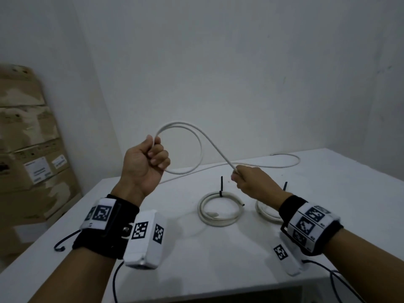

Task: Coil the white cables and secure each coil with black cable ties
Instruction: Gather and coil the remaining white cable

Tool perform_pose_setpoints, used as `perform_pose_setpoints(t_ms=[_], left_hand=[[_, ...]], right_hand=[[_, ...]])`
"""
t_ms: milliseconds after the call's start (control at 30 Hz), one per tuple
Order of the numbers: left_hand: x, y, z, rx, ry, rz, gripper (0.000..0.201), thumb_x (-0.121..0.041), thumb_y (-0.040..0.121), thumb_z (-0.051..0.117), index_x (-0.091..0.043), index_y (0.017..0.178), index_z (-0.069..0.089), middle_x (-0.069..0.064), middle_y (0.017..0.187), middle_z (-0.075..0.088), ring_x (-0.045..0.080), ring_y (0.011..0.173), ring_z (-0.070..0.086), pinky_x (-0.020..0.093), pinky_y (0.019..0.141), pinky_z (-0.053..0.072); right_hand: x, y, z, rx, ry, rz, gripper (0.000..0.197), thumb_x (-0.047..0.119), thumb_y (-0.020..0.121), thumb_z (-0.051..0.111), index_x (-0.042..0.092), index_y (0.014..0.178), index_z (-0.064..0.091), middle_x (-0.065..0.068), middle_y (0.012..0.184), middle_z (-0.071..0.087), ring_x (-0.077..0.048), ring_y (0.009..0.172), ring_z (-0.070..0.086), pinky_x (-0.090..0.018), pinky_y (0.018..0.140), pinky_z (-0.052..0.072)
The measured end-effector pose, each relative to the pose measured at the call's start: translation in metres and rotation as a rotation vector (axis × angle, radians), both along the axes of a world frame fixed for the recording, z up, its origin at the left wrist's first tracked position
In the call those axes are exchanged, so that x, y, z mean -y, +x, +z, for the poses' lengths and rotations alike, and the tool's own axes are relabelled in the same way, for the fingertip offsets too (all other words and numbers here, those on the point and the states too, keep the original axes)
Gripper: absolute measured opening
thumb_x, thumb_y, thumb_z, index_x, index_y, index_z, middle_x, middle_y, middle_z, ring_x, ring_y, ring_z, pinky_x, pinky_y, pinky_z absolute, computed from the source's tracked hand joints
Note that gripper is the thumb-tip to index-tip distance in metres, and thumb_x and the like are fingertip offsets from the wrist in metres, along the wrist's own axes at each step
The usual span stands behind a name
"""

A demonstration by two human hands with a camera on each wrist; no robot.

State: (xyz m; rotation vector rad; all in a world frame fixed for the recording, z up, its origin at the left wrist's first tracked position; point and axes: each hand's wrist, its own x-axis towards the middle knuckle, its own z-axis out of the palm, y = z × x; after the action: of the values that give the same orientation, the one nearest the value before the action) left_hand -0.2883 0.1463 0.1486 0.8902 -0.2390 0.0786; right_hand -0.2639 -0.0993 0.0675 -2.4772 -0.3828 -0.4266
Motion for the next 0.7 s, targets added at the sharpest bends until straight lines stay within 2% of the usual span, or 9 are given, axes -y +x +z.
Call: perform_pose_setpoints(t_ms=[133,233,300,400,467,533,600,667,700], left_hand=[[0.001,0.006,0.001,0.022,-0.085,0.059,0.033,-0.025,0.103,0.032,-0.013,0.075,0.046,-0.007,0.045,0.033,0.007,0.036,0.032,0.018,0.038,0.032],[0.008,0.010,0.003,0.036,-0.173,0.096,0.034,-0.025,0.103,0.031,-0.014,0.074,0.045,-0.007,0.045,0.035,0.008,0.037,0.032,0.017,0.041,0.033],[0.011,0.011,0.009,0.054,-0.217,0.123,0.035,-0.024,0.103,0.029,-0.014,0.073,0.044,-0.006,0.045,0.035,0.008,0.036,0.033,0.016,0.042,0.033],[0.010,0.013,0.016,0.071,-0.233,0.178,0.037,-0.025,0.104,0.026,-0.015,0.072,0.042,-0.006,0.043,0.035,0.009,0.036,0.033,0.017,0.042,0.033],[0.008,0.015,0.018,0.066,-0.242,0.202,0.039,-0.026,0.105,0.025,-0.015,0.071,0.041,-0.006,0.042,0.035,0.009,0.035,0.032,0.018,0.043,0.032],[0.007,0.018,0.017,0.053,-0.243,0.222,0.040,-0.026,0.105,0.024,-0.016,0.070,0.040,-0.006,0.041,0.035,0.009,0.035,0.032,0.019,0.043,0.031],[0.008,0.019,0.015,0.040,-0.215,0.235,0.041,-0.026,0.106,0.023,-0.016,0.070,0.040,-0.007,0.041,0.035,0.009,0.035,0.032,0.020,0.044,0.031],[0.008,0.018,0.011,0.033,-0.182,0.243,0.040,-0.026,0.106,0.023,-0.016,0.071,0.041,-0.007,0.041,0.035,0.008,0.035,0.032,0.019,0.042,0.032],[0.008,0.018,0.009,0.031,-0.168,0.243,0.040,-0.026,0.106,0.024,-0.016,0.071,0.041,-0.007,0.041,0.035,0.008,0.035,0.032,0.018,0.042,0.032]], right_hand=[[-0.006,-0.012,-0.005,0.091,0.058,0.023,0.031,0.021,0.101,0.036,0.010,0.128,0.045,-0.015,0.099,0.066,-0.032,0.093,0.057,-0.032,0.066,0.029],[-0.017,-0.023,-0.007,0.175,0.214,0.129,0.050,0.015,0.099,0.039,0.018,0.147,0.023,-0.012,0.086,0.061,-0.030,0.081,0.057,-0.037,0.073,0.042],[-0.017,-0.026,-0.011,0.246,0.168,0.168,0.061,0.011,0.096,0.042,0.028,0.148,0.016,-0.005,0.080,0.054,-0.026,0.071,0.054,-0.038,0.071,0.046],[-0.014,-0.032,-0.017,0.321,-0.096,0.182,0.068,0.011,0.095,0.046,0.035,0.149,0.013,-0.006,0.096,0.058,-0.028,0.067,0.057,-0.040,0.064,0.050],[-0.012,-0.033,-0.021,0.457,-0.232,0.222,0.073,0.003,0.087,0.054,0.032,0.145,0.021,-0.006,0.090,0.059,-0.026,0.049,0.051,-0.035,0.044,0.045],[-0.011,-0.031,-0.023,0.610,-0.360,0.277,0.065,0.002,0.077,0.062,0.023,0.134,0.042,-0.003,0.080,0.059,-0.022,0.043,0.050,-0.027,0.036,0.034],[-0.011,-0.034,-0.017,0.615,-0.492,0.369,0.048,0.004,0.075,0.059,0.017,0.121,0.057,-0.001,0.089,0.066,-0.024,0.064,0.065,-0.027,0.043,0.039],[-0.011,-0.037,-0.008,0.486,-0.607,0.420,0.052,-0.001,0.080,0.048,0.015,0.129,0.052,-0.002,0.117,0.063,-0.024,0.099,0.063,-0.030,0.058,0.044],[-0.011,-0.037,-0.005,0.456,-0.672,0.410,0.053,-0.001,0.083,0.043,0.015,0.133,0.048,-0.003,0.125,0.059,-0.023,0.107,0.060,-0.032,0.063,0.046]])
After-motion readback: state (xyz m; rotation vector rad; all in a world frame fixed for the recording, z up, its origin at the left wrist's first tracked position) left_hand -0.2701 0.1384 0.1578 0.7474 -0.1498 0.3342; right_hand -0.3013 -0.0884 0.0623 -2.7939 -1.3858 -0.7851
